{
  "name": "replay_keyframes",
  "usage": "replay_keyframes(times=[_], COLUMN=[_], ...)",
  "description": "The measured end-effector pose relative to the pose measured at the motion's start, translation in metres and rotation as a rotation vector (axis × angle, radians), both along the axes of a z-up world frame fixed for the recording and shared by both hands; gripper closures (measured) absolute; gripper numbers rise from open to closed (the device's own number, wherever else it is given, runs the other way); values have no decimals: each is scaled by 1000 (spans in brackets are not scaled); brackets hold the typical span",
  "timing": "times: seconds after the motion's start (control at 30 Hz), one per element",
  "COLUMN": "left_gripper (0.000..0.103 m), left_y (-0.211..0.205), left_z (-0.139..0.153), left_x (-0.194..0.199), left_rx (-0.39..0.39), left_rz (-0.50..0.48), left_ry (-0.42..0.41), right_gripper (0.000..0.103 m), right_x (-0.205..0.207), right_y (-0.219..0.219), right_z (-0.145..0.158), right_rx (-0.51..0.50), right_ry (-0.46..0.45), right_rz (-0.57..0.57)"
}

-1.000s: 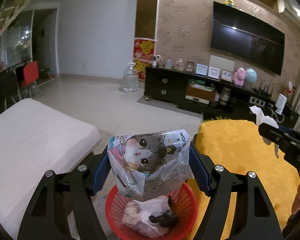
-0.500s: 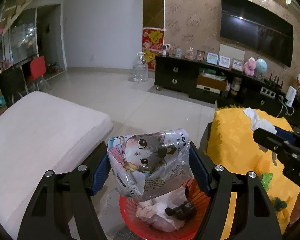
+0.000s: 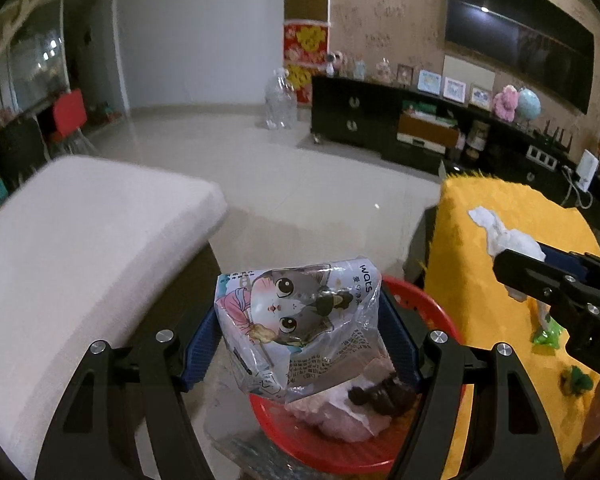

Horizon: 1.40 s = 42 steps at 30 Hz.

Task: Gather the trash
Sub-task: 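Carry printed bag and tissue to the red basket and open both tools, then move both open tools back over the remaining trash on the table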

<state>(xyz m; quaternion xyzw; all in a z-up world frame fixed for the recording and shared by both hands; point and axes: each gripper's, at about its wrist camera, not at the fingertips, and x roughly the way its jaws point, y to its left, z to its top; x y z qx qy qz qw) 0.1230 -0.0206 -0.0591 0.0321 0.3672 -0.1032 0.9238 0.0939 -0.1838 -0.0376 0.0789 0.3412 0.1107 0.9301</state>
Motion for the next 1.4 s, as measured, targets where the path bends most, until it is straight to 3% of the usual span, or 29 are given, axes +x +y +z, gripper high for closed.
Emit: replay_keyframes(times=[0.17, 0.33, 0.47, 1.03, 1.4], left_gripper=[34, 33, 30, 16, 15], left_y=[1, 1, 2, 0, -29], left_z=[-22, -26, -26, -1, 12], left_x=[8, 10, 12, 5, -8], left_rx=[-9, 3, 4, -69, -58], left_rz=[-11, -18, -5, 11, -62], left_ry=[84, 98, 104, 29, -31], right_gripper=[64, 64, 50, 45, 30], right_x=[8, 11, 10, -2, -30], right_y=[3, 8, 11, -22, -57], right_z=[-13, -21, -23, -7, 9], right_rx=[39, 53, 70, 69, -22], right_ry=[53, 86, 97, 47, -27], right_rz=[22, 40, 43, -45, -160])
